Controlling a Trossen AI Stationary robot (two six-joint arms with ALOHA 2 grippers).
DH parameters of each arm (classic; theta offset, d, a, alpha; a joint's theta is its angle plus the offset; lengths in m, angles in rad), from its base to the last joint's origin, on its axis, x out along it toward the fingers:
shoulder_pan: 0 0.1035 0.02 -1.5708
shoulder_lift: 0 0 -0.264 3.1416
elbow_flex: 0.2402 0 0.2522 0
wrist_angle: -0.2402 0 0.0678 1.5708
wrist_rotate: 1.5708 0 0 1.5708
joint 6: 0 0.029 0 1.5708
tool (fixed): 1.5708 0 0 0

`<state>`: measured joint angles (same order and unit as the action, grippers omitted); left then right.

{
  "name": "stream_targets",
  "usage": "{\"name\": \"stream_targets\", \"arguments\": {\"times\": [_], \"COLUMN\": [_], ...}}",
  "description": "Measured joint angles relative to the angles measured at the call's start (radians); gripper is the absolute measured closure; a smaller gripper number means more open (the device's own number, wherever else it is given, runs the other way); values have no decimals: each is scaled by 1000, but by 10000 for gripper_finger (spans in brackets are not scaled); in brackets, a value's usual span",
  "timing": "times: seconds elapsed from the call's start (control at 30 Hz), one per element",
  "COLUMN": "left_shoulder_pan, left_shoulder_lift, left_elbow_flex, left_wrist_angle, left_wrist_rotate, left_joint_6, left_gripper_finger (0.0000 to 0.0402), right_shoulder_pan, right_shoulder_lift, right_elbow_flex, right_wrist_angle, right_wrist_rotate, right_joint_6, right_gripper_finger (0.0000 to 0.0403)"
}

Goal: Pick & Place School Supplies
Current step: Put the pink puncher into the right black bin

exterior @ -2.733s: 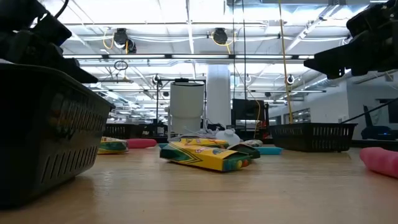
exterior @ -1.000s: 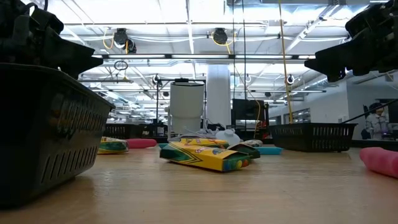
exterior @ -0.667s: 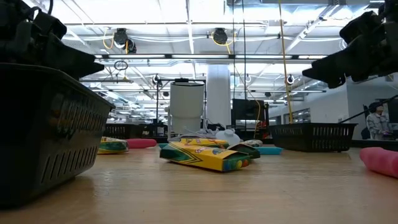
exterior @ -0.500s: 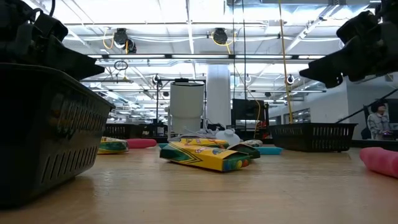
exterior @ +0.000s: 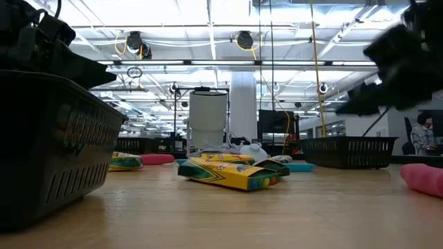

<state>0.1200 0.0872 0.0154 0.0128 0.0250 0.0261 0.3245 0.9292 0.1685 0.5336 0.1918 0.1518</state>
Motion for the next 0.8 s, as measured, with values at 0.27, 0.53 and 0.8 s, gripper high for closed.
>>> {"name": "stream_targets", "arguments": {"times": [0.27, 0.53, 0.8], "left_shoulder_pan": [0, 0, 0], "left_shoulder_lift": [0, 0, 0], "left_elbow_flex": [0, 0, 0], "left_wrist_angle": [0, 0, 0], "left_wrist_rotate": [1, 2, 9], "left_joint_6": [-6, -10, -17], "left_gripper_finger": [172, 172, 172], "right_shoulder_pan": [166, 255, 341], "right_shoulder_lift": [290, 489, 527], "right_elbow_flex": [257, 413, 498], "right_wrist_angle": [-51, -309, -419], "right_wrist_rotate": [84, 92, 93], "right_joint_6": [33, 322, 469], "right_gripper_finger": [200, 200, 200]}}
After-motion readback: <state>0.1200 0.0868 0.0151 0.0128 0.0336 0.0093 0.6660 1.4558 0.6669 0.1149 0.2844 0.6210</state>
